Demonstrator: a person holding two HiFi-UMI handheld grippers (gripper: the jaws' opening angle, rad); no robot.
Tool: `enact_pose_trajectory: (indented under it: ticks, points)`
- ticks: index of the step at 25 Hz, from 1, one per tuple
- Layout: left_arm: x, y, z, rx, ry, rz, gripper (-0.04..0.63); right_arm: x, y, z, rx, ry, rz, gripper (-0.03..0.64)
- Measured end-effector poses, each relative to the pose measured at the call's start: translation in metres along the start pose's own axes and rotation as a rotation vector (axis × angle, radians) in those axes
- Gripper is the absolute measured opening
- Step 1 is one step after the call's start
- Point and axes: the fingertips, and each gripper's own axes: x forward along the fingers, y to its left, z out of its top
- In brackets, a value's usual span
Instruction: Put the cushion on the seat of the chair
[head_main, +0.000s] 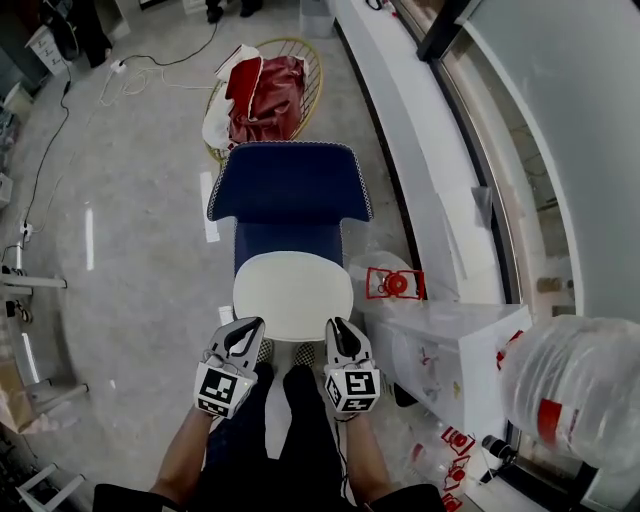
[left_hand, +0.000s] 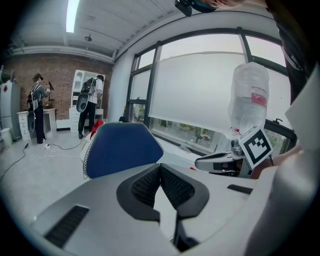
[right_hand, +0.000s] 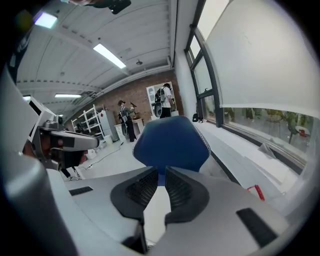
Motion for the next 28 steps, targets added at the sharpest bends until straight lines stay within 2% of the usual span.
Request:
enact_pose_trajectory:
  ticks: [9,28]
  points:
    - [-0.026,0.001,0.055,0.035,-0.064,-0.011,0.018,-0.028,0.036,0.07,-0.062,-0.079,0.026,0.044]
    - [-0.08,0.002,0.19,0.123,-0.232,-0.008,0.018,-0.094,0.08,0.216,-0.124,-0.311,-0.024,0.035]
